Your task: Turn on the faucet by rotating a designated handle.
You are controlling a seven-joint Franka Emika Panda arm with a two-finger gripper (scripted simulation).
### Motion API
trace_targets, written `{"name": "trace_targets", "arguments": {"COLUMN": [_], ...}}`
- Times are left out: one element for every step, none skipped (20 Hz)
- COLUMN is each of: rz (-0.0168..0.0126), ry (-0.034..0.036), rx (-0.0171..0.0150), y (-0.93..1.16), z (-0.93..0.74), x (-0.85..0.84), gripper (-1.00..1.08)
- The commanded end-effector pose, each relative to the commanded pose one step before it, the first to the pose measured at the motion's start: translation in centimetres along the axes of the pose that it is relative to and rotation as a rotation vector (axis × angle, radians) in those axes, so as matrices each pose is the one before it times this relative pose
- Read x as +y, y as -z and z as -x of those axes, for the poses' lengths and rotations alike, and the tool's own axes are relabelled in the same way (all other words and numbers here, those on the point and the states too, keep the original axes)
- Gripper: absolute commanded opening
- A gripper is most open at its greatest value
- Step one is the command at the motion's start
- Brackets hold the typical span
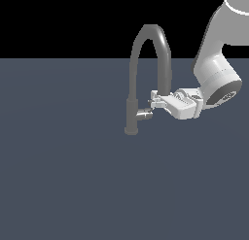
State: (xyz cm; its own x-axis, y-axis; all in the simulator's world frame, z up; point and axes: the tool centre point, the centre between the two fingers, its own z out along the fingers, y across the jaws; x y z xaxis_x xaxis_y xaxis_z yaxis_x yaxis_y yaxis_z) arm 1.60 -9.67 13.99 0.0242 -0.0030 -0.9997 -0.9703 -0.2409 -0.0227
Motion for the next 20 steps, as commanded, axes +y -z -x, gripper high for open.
{"name": "trace_targets", "arguments": {"rz": [0.00135, 0.00000, 0.00078, -0.00006, -0.00007, -0.00007, -0.00008, -0.00010, -0.00012, 0.00000, 0.00673, -0.00080, -0.00079, -0.00077, -0.00077, -0.00076, -0.00075, -0.00074, -0.00074, 0.00000], "ry": [-0.01856, 0.00000, 0.01619, -0.00251, -0.00259, -0.00259, -0.00259, -0.00268, -0.00276, 0.00000, 0.02954, -0.00365, -0.00359, -0.00349, -0.00349, -0.00343, -0.00336, -0.00330, -0.00326, 0.00000], "rx": [-0.00846, 0.00000, 0.00579, -0.00093, -0.00095, -0.00095, -0.00094, -0.00096, -0.00098, 0.00000, 0.00614, -0.00077, -0.00076, -0.00074, -0.00074, -0.00073, -0.00071, -0.00070, -0.00069, 0.00000], "y": [0.039, 0.000, -0.044, 0.003, 0.003, 0.004, 0.004, 0.005, 0.007, 0.000, -0.048, 0.001, 0.002, 0.001, 0.002, 0.003, 0.003, 0.004, 0.005, 0.000], "z": [-1.166, 0.000, 0.907, -0.589, -0.600, -0.606, -0.612, -0.623, -0.634, 0.000, 2.096, -0.663, -0.653, -0.641, -0.634, -0.623, -0.613, -0.602, -0.592, 0.000], "x": [1.428, 0.000, -0.801, 0.379, 0.383, 0.387, 0.392, 0.395, 0.397, 0.000, -1.108, 0.148, 0.146, 0.144, 0.141, 0.138, 0.136, 0.133, 0.129, 0.000], "gripper": [-1.00, -1.00, -1.00, -1.00, -1.00, -1.00, -1.00, -1.00, -1.00, -1.00, -1.00, -1.00, -1.00, -1.00, -1.00, -1.00, -1.00, -1.00, -1.00, -1.00]}}
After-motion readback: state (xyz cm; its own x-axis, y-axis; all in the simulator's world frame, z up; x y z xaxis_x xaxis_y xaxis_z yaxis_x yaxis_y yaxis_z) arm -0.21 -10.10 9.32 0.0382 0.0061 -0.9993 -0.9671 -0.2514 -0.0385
